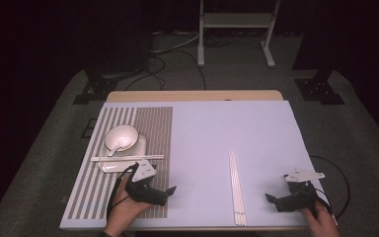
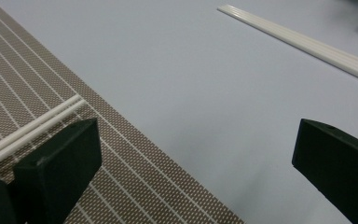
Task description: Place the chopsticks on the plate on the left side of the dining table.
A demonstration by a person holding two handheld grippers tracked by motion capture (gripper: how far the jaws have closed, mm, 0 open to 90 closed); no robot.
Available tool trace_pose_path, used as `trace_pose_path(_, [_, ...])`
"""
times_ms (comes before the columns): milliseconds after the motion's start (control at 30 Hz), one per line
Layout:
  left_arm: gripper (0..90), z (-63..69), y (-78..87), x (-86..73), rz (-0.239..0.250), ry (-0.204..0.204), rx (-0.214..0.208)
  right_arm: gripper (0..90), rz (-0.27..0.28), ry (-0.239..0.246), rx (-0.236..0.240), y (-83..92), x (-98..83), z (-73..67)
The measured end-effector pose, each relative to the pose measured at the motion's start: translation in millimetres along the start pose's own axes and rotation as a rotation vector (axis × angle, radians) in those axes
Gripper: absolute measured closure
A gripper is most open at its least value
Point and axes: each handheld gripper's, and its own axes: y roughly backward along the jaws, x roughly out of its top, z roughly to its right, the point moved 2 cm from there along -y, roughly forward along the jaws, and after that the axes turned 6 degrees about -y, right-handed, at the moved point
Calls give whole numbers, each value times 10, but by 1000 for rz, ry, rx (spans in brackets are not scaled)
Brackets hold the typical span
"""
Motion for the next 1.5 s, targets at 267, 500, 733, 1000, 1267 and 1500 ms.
trace_pose_path(267, [4, 83, -131, 3, -23, -26, -21, 0, 0, 0, 0, 0, 0, 0])
trace_pose_path(500, [4, 148, -251, -15, -67, -58, -37, 0, 0, -1, 0, 0, 0, 0])
trace_pose_path(733, [4, 180, -324, -32, -93, -71, -53, 0, -1, 0, 0, 0, 0, 0])
trace_pose_path(1000, [3, 187, -381, -63, -119, -73, -60, 0, 0, 0, 0, 0, 0, 0])
trace_pose_path(1267, [3, 193, -431, -102, -151, -75, -74, 0, 0, 0, 0, 0, 0, -1])
trace_pose_path(1500, [0, 190, -442, -104, -155, -66, -81, 0, 0, 0, 0, 0, 0, -1])
